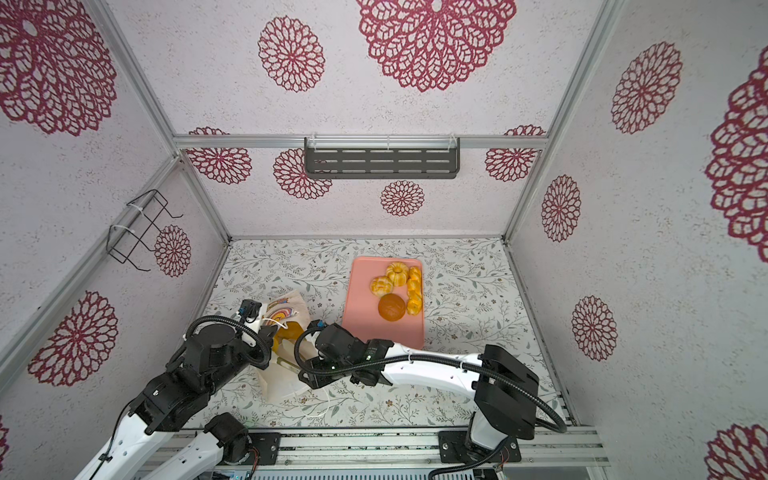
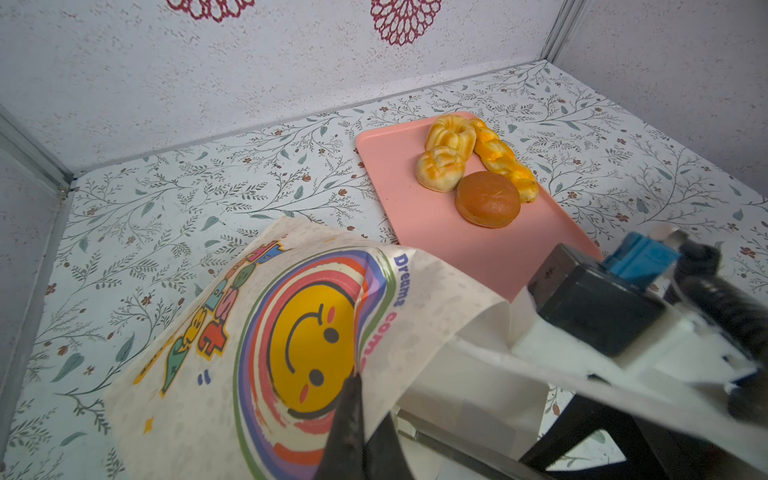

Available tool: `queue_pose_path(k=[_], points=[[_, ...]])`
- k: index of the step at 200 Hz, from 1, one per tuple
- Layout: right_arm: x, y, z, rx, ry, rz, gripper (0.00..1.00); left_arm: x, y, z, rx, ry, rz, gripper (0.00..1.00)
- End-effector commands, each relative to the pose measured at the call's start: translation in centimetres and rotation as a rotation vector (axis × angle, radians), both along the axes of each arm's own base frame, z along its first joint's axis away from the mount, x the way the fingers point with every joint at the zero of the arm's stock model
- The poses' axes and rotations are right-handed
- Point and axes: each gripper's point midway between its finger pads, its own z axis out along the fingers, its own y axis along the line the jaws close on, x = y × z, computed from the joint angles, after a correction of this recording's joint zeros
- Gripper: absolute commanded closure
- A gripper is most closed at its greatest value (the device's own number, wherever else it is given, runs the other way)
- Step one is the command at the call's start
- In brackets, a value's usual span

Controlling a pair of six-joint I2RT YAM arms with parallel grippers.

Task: Take the fake bread out of the paper bag

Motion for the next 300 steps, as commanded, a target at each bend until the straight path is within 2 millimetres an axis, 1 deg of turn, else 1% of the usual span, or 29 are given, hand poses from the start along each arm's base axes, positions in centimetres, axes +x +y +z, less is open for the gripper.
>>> queue_pose_path(k=[1,35,64,83,97,111,119,137,168,185,211,231,248,262,273,283,300], points=[[1.2,1.5,3.6,0.085,-0.059,-0.027,0.57,0.1,-0.1,1.2,-0.042,-0.036,0.004,1.0],[2.4,2.2,3.7,0.05,-0.089,-0.055,0.56,0.2,-0.1,1.2,-0.057,-0.04,0.009,1.0],[3.2,3.3,2.8,0.008,-0.096,-0.068,0.57,0.2,-0.3,0.9,-0.07,-0.032,0.008,1.0],[3.5,4.1,2.1,-0.005,-0.094,-0.064,0.6,0.2,-0.4,1.0,-0.079,-0.032,0.012,1.0],[3.5,4.5,1.6,-0.013,-0.088,-0.056,0.66,0.4,-0.3,1.1,-0.087,-0.034,0.024,1.0],[3.4,4.4,1.8,-0.011,-0.084,-0.052,0.84,0.4,-0.2,1.2,-0.095,-0.033,0.038,1.0],[3.3,4.1,1.9,-0.016,-0.087,-0.056,0.92,0.5,0.0,1.2,-0.101,-0.031,0.053,1.0],[2.0,3.0,2.3,-0.016,-0.083,-0.046,1.0,0.6,0.5,1.3,-0.114,-0.025,0.094,1.0],[0.1,0.1,3.6,-0.005,-0.083,-0.058,1.0,0.7,1.5,1.0,-0.123,-0.027,0.156,1.0],[-0.6,-1.3,4.1,-0.002,-0.085,-0.069,1.0,0.7,1.9,0.8,-0.124,-0.03,0.18,1.0],[-1.4,-2.5,4.1,-0.013,-0.086,-0.07,1.0,0.7,2.5,0.5,-0.132,-0.031,0.219,1.0],[-1.7,-3.0,3.6,-0.027,-0.09,-0.069,1.0,0.6,2.7,0.5,-0.14,-0.026,0.236,1.0],[-1.7,-2.9,3.2,-0.031,-0.087,-0.069,1.0,0.6,2.7,0.4,-0.147,-0.024,0.231,1.0],[-1.5,-2.2,3.5,-0.019,-0.089,-0.069,1.0,0.5,2.5,0.5,-0.151,-0.027,0.222,1.0],[-1.4,-1.3,3.9,-0.001,-0.089,-0.064,0.96,0.4,2.2,0.7,-0.157,-0.034,0.201,1.0],[-1.1,-0.6,4.1,0.008,-0.087,-0.068,0.9,0.3,1.7,0.7,-0.162,-0.037,0.168,1.0],[-1.2,1.0,4.5,0.055,-0.058,-0.067,0.88,0.2,1.4,0.6,-0.155,-0.043,0.142,1.0]])
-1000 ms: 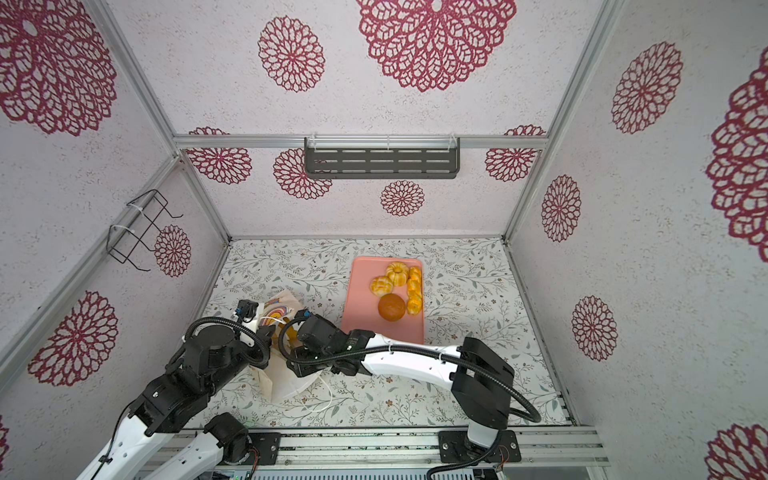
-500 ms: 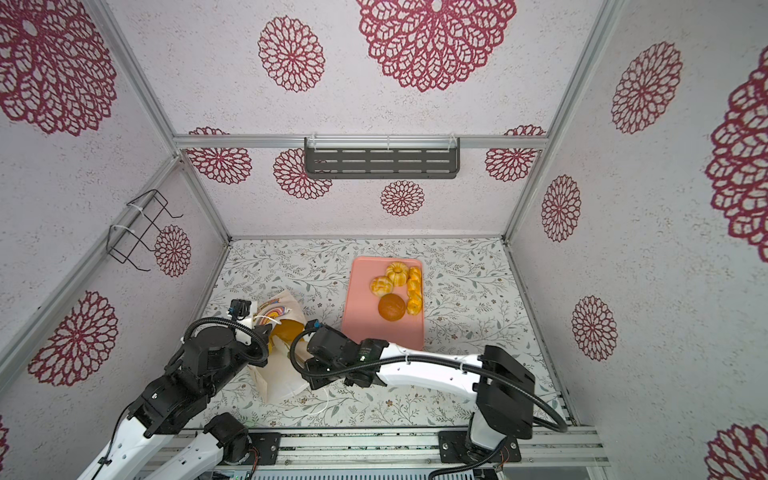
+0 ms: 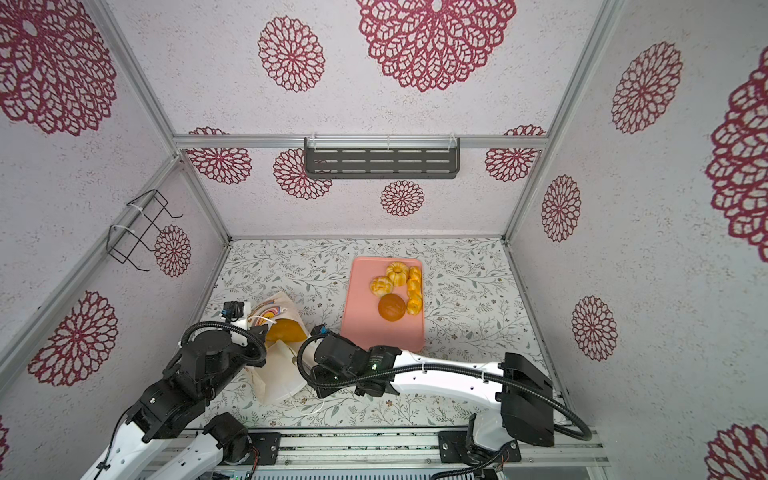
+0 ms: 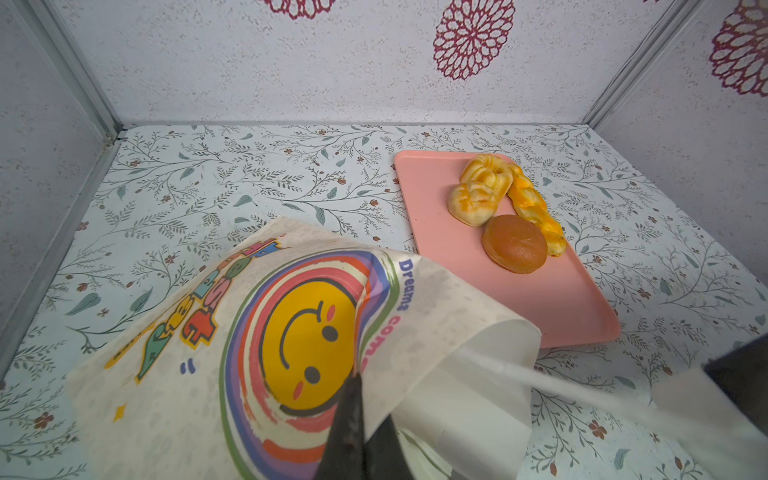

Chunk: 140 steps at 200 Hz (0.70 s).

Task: Take the fake bread out of the paper bag

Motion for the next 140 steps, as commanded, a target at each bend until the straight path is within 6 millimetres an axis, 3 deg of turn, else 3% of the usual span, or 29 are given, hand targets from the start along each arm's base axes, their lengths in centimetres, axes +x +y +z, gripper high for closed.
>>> queue_pose_path(k=[1,23,69,87,140], points=[[0.6,3.0,3.5,0.147,-0.001,-0.02,0.88,0.1,-0.9,0.8,-0.027,-0.044,-0.046,1.0],[-0.7,4.8,4.0,0.235,0.044,0.007,0.88,0.1,-0.6,0.3,-0.01,-0.027,-0.031,1.0],[-3.1,6.3,2.3,0.201,0.013,0.09,0.85,-0.4,-0.6,0.2,0.016,-0.009,-0.061,1.0],[-3.1,6.2,1.6,0.174,-0.009,0.089,0.83,-0.9,-0.8,0.7,-0.001,-0.026,-0.088,1.0],[-1.3,5.6,0.5,0.154,-0.044,0.019,0.65,-1.8,-1.2,1.7,-0.072,-0.06,-0.117,1.0]])
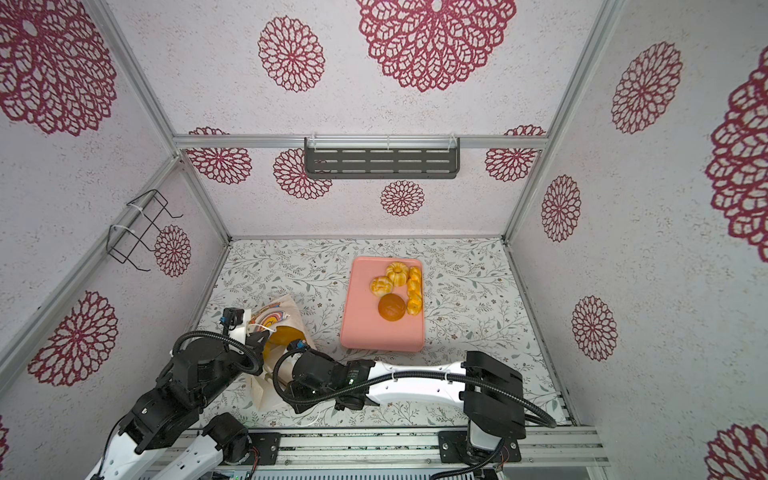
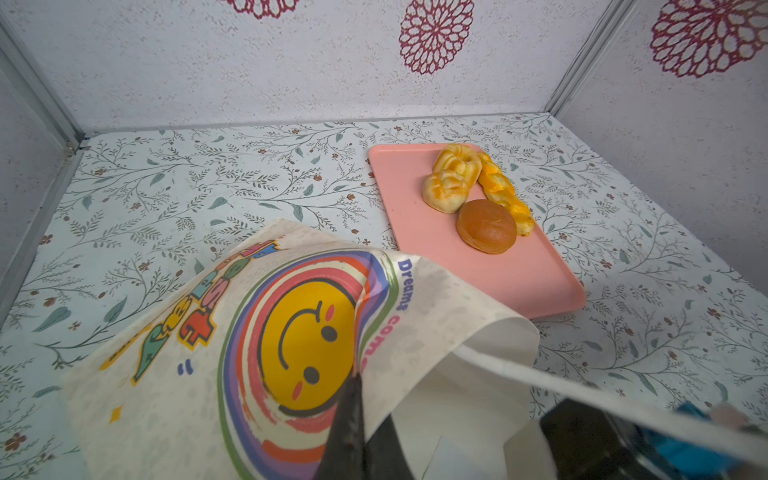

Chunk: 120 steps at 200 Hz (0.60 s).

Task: Take the fake bread out of the paper bag

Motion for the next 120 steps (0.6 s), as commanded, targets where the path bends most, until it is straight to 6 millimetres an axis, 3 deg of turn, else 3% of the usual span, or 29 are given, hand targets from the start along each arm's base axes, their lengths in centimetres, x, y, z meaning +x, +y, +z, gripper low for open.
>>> queue_pose_path(k=[1,55,120], points=[[1.7,0.6,2.0,0.067,-0.056,-0.05,0.64,-0.2,-0.6,1.3,-0.055,-0.036,-0.03,1.0],[4.2,0.9,1.7,0.062,-0.055,-0.125,0.59,0.0,-1.0,1.9,-0.069,-0.036,-0.036,1.0],[4.7,0.6,1.4,0.019,-0.059,-0.148,0.58,0.4,-1.0,2.0,-0.054,-0.032,-0.03,1.0]])
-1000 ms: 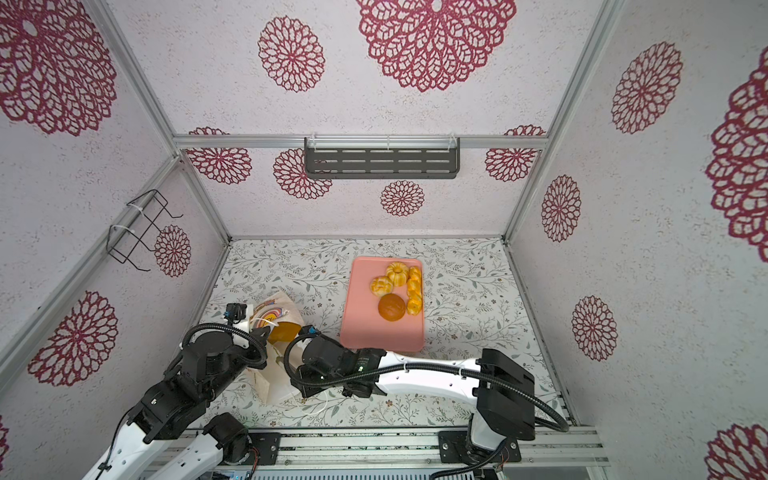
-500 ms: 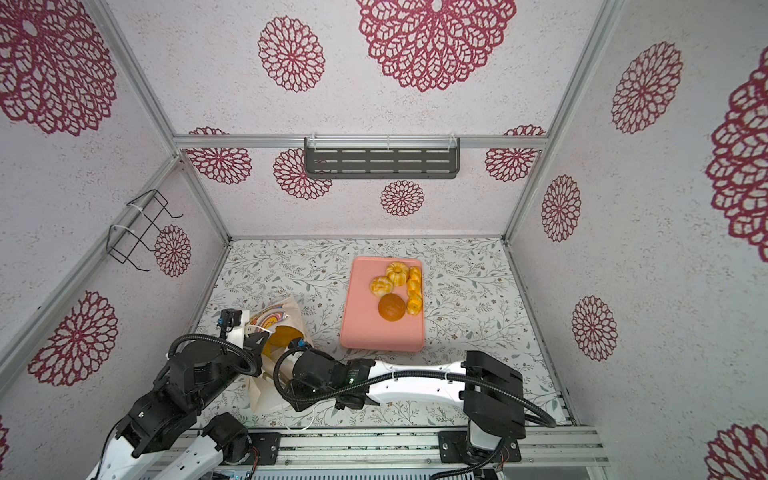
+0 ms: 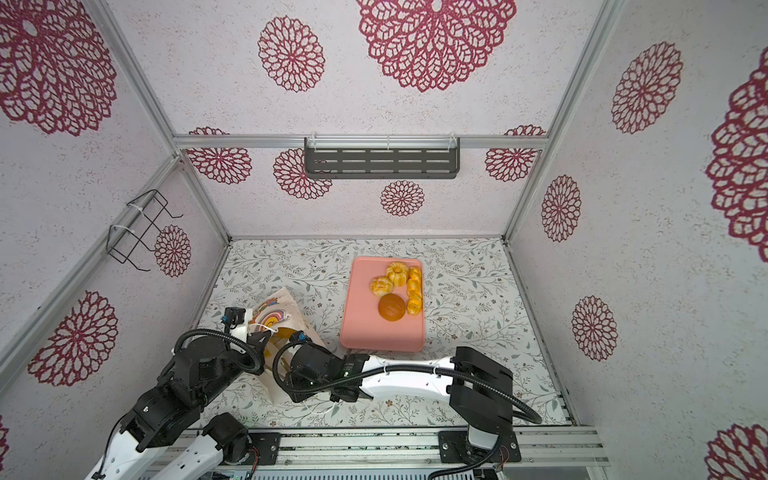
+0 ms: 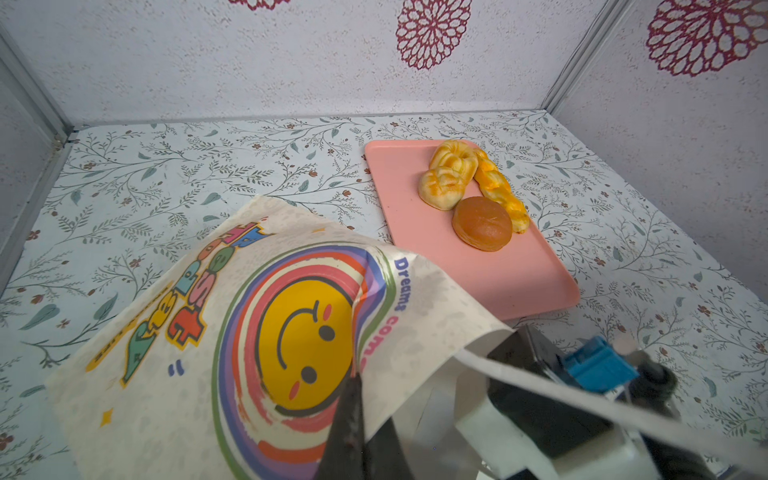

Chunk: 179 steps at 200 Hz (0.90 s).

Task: Take the fake bread out of the paper bag

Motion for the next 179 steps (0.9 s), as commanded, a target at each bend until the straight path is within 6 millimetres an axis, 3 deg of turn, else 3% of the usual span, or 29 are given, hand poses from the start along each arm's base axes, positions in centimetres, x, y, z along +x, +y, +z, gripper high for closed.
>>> queue_pose_path(k=[1,49,179], points=[[1.8,-0.1,2.5,0.043,-0.041,-0.073,0.58,0.2,-0.5,2.6,-0.053,-0.063,-0.013,1.0],[1.5,-1.0,3.5,0.042,-0.051,-0.068,0.6,0.5,-0.1,2.2,-0.055,-0.059,0.018,1.0],[2.2,-2.6,2.8,-0.019,-0.067,-0.123,0.59,0.6,-0.5,2.0,-0.056,-0.043,0.007,1.0]])
